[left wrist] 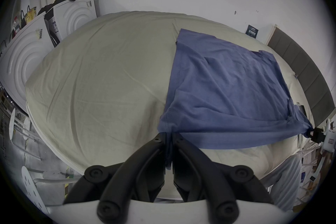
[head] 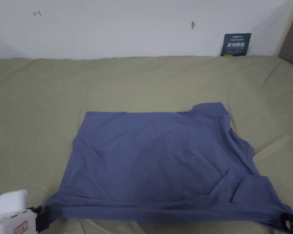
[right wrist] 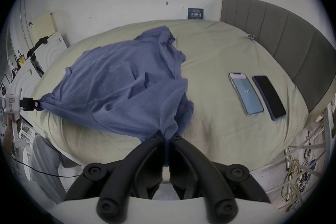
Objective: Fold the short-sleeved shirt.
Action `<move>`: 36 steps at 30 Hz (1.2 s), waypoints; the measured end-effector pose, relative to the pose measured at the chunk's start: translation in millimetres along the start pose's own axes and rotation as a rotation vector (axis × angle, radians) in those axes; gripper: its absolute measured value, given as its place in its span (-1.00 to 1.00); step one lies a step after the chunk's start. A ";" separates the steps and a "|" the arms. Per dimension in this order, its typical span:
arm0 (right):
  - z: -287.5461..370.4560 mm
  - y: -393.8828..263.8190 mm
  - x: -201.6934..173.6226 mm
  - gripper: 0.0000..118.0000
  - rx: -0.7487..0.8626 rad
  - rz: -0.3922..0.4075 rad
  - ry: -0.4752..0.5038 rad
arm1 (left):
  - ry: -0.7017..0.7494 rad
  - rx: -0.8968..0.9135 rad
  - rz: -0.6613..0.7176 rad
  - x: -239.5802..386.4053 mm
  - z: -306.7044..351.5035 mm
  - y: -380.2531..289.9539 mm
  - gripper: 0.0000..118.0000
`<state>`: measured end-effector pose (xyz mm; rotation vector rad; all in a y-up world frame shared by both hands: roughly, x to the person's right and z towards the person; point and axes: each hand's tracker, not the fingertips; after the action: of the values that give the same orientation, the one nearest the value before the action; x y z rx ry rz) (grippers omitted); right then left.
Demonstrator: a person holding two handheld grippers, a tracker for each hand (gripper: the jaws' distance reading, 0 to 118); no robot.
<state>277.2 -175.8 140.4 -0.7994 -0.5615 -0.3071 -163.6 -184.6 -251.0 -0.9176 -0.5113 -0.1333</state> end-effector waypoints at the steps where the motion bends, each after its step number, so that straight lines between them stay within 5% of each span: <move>1: 2.1 7.3 -0.8 -0.86 0.013 0.001 0.006 | 0.002 0.008 -0.005 1.7 0.5 5.2 -0.92; 8: -5.7 72.5 -3.6 -0.86 0.060 0.049 0.002 | -0.001 0.052 -0.042 7.4 -8.7 62.0 -0.92; 18: -88.7 148.8 11.4 -0.86 0.024 0.014 0.007 | 0.002 0.043 -0.008 28.1 -73.0 136.7 -0.92; 31: -188.8 164.7 33.4 -0.84 -0.090 -0.035 -0.007 | 0.034 -0.026 -0.009 44.5 -144.9 163.8 -0.92; 32: -189.5 162.5 33.8 -0.65 -0.085 -0.054 -0.008 | 0.024 -0.028 -0.008 43.5 -146.1 162.6 -0.86; 33: -188.6 161.7 33.5 -0.21 -0.081 -0.067 -0.016 | 0.005 -0.015 -0.013 43.1 -145.2 160.3 -0.46; 35: -185.1 157.7 35.3 0.83 -0.076 -0.063 -0.031 | 0.023 -0.032 -0.020 40.3 -146.6 159.5 1.00; 36: -179.5 154.9 33.8 0.89 -0.077 -0.064 -0.039 | 0.029 -0.078 -0.011 38.2 -148.1 157.6 0.93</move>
<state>440.1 -208.5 -32.1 -0.8643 -0.6157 -0.3743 -25.2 -201.2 -420.7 -0.9875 -0.4873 -0.1774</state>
